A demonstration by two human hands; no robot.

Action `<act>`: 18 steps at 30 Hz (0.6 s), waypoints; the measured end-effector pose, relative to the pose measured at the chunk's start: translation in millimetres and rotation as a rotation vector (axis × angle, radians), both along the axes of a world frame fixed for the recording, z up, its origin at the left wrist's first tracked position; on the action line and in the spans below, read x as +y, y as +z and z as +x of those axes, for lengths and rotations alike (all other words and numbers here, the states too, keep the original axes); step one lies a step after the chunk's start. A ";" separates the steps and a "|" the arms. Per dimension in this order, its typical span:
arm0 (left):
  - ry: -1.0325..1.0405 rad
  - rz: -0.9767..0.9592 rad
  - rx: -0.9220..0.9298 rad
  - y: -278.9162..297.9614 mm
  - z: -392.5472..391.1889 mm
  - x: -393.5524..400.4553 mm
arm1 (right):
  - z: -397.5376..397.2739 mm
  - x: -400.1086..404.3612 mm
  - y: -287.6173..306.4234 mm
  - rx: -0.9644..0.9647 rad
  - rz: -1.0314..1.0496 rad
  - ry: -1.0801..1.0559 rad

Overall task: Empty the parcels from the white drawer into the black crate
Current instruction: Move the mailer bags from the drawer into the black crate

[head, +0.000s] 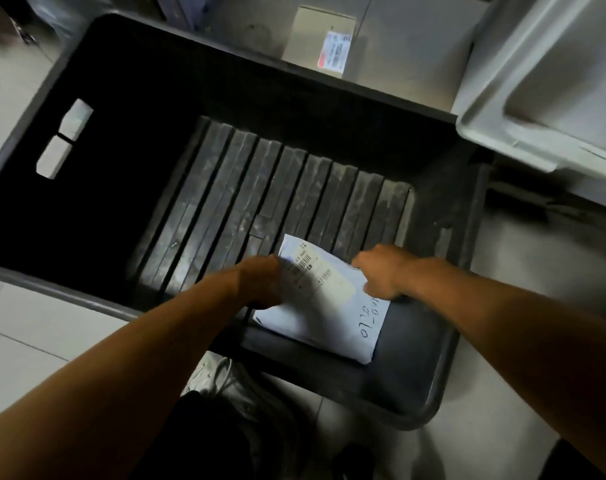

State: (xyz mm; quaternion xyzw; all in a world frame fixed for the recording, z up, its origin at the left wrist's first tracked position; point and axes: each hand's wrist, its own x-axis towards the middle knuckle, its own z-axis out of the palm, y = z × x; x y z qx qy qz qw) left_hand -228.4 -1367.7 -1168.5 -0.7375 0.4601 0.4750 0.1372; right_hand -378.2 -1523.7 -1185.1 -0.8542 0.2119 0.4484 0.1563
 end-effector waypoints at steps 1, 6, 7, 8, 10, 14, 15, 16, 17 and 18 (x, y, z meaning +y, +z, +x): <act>-0.010 0.018 -0.002 2.4 -3.3 -3.2 | -0.9 -0.5 1.6 0.005 0.011 0.024; -0.063 0.050 -0.090 23.5 -21.8 -16.1 | -8.7 -1.0 25.1 0.042 0.018 0.121; -0.090 0.029 -0.117 27.9 -26.0 -16.0 | -12.1 0.0 31.0 0.011 0.007 0.129; -0.127 -0.014 -0.158 36.6 -31.6 -16.2 | -16.8 1.9 44.0 -0.034 -0.012 0.143; -0.221 -0.084 -0.249 45.3 -36.1 -18.4 | -15.3 4.4 59.7 -0.106 -0.035 0.152; -0.365 -0.197 -0.453 95.3 -60.5 -33.7 | -43.2 2.1 113.8 -0.362 -0.189 0.145; -0.380 -0.237 -0.492 109.1 -66.1 -40.1 | -53.8 -0.7 126.8 -0.415 -0.221 0.124; -0.386 -0.281 -0.525 123.0 -71.6 -46.7 | -66.0 -3.0 141.7 -0.464 -0.245 0.099; -0.390 -0.320 -0.548 137.3 -77.8 -53.6 | -79.2 -5.4 154.5 -0.505 -0.270 0.074; -0.391 -0.355 -0.558 151.0 -84.3 -60.4 | -93.0 -7.9 166.1 -0.540 -0.298 0.049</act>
